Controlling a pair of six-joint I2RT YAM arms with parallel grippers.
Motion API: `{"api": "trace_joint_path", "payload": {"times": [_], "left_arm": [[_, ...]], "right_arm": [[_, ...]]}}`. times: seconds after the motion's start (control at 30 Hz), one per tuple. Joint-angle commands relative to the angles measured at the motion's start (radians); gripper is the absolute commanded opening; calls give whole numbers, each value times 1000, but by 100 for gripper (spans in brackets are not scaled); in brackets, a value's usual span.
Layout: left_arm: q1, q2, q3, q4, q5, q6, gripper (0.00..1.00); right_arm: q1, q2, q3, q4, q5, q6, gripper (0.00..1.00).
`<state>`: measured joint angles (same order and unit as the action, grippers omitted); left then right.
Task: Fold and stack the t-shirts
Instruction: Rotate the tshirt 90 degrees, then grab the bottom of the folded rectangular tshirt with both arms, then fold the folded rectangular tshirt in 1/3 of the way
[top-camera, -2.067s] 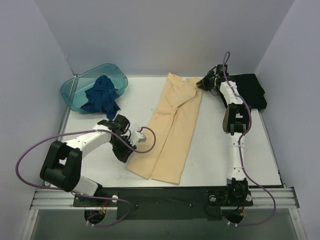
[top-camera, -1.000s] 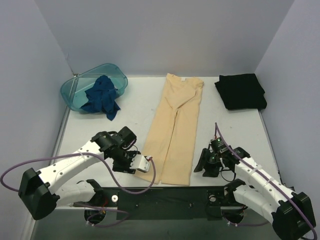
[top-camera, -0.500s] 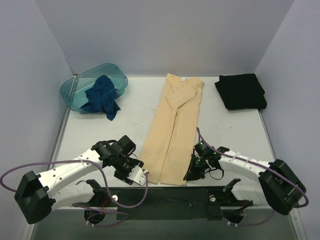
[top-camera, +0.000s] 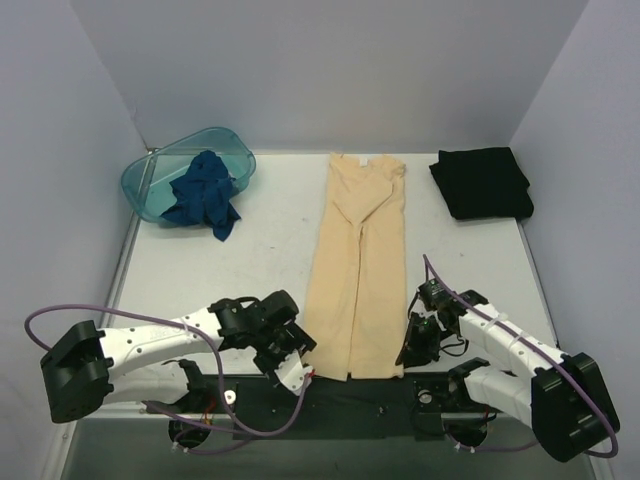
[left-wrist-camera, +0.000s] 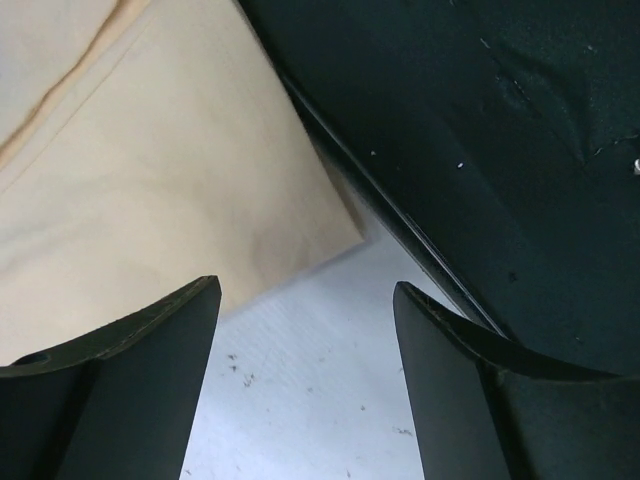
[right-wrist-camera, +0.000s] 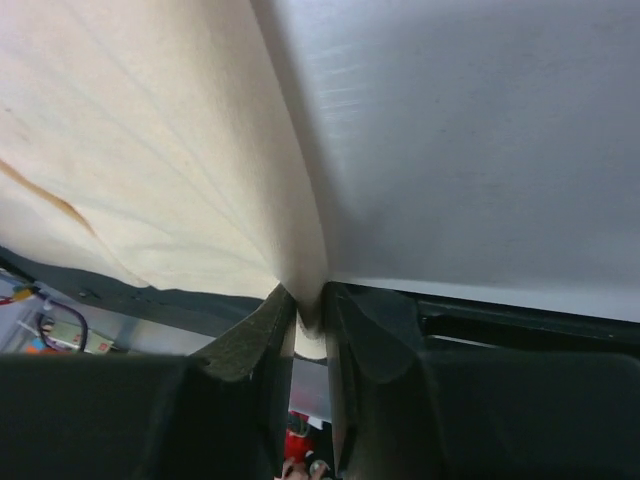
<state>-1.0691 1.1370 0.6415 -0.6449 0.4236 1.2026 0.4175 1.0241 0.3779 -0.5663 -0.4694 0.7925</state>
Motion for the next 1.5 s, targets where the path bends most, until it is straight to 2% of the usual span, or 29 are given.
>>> {"api": "trace_joint_path", "payload": {"times": [0.0, 0.07, 0.17, 0.23, 0.27, 0.3, 0.33, 0.37, 0.4, 0.43, 0.47, 0.57, 0.67, 0.77, 0.87, 1.0, 1.2, 1.3, 1.47], "left_arm": [[-41, 35, -48, 146, -20, 136, 80], [-54, 47, -78, 175, -34, 176, 80], [-77, 59, -121, 221, -45, 204, 78], [-92, 66, -134, 247, -55, 207, 72], [-100, 69, -135, 255, -55, 203, 64], [-101, 69, -140, 277, -55, 196, 60], [-106, 72, -143, 307, -60, 181, 50], [-107, 73, -147, 321, -62, 176, 45], [-111, 72, -149, 336, -63, 170, 29], [-114, 73, -149, 346, -68, 164, 17], [-115, 72, -148, 352, -77, 144, 1], [-115, 56, -77, 347, -103, 33, 0], [-94, 58, 77, 276, -89, -171, 0], [16, 105, 199, 168, 24, -276, 0], [122, 191, 370, 9, 67, -365, 0], [302, 355, 591, -84, 103, -443, 0], [440, 605, 877, -35, 53, -529, 0], [463, 708, 960, -10, 35, -535, 0], [491, 832, 1001, 74, -20, -575, 0]], "right_arm": [[-11, 44, 39, -99, 2, -68, 25], [-11, 45, 45, -98, -8, -67, 34], [-11, 45, 44, -99, -20, -68, 36], [-11, 45, 27, -98, -43, -73, 36], [-10, 44, 15, -93, -52, -72, 35], [-8, 45, 6, -89, -60, -70, 34], [-8, 48, -11, -72, -77, -67, 30], [-6, 57, -17, -64, -83, -65, 24], [-6, 62, -23, -57, -95, -68, 12], [-6, 64, -22, -55, -100, -70, 7], [-8, 60, -13, -56, -110, -73, 0], [-13, 30, 65, -76, -144, -79, 0], [-37, 24, 189, -164, -124, -110, 0], [-85, 76, 364, -237, -82, -169, 0], [-147, 145, 482, -274, -46, -202, 0], [-204, 279, 628, -265, -21, -254, 0], [-308, 505, 867, -215, -43, -300, 0], [-338, 608, 957, -211, -66, -317, 0], [-379, 786, 1082, -210, -92, -329, 0]]}}
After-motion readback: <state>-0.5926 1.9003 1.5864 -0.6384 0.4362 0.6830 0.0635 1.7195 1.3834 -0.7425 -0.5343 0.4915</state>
